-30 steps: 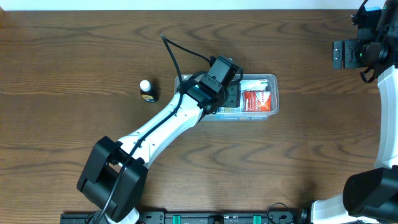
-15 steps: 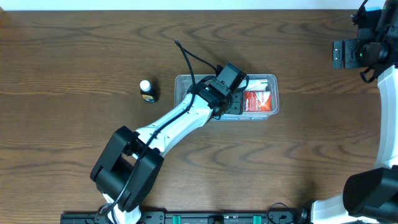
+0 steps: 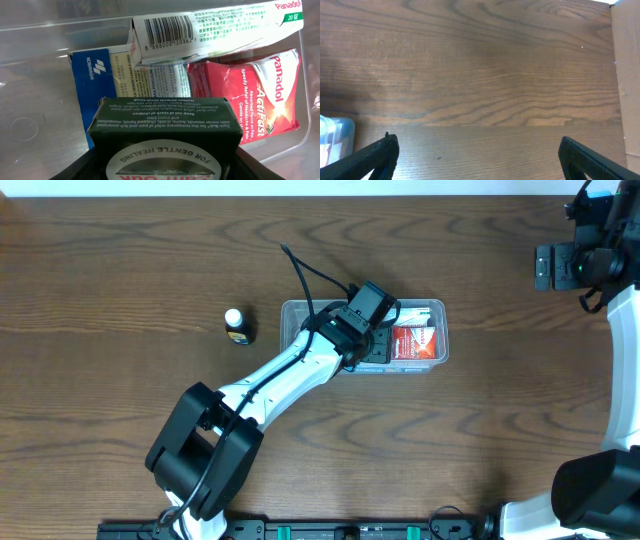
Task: Pack container
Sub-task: 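Carry the Zam-Buk box right and lower it into the container, then release the Zam-Buk box and lift left gripper away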
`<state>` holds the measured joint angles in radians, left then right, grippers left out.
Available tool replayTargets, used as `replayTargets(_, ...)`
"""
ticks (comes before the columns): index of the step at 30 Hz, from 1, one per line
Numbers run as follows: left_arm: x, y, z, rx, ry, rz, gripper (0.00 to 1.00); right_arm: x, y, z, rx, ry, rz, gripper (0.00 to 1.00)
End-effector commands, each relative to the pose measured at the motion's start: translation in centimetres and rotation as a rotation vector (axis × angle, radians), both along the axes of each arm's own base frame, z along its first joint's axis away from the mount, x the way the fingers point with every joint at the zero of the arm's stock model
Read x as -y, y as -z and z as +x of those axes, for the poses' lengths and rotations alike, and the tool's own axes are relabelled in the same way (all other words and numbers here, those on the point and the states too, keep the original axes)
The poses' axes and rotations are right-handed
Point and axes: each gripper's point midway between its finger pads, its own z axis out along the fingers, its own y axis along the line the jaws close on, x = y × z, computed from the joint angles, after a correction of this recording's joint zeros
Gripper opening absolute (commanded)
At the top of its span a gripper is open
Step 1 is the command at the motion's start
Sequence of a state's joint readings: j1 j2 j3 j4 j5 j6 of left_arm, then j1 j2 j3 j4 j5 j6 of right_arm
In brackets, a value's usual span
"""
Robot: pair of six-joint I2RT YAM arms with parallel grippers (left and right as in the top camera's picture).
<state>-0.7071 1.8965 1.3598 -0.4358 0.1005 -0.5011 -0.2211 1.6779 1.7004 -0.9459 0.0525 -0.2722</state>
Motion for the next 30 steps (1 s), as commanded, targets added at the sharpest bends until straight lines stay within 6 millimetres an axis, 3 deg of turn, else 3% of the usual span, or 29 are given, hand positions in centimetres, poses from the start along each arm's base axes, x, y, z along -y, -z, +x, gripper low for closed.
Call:
replayTargets(1,0.42,-1.1,0.93,0.036,-0.013,-0.016,0.58,0.01,-0.33,0.0,0.01,0.007,0.007,0.99)
replayTargets(30,0.52,-1.19,1.03,0.04,-0.013,-0.022,0.6,0.01,-0.33,0.0,0.01,0.007,0.007,0.99)
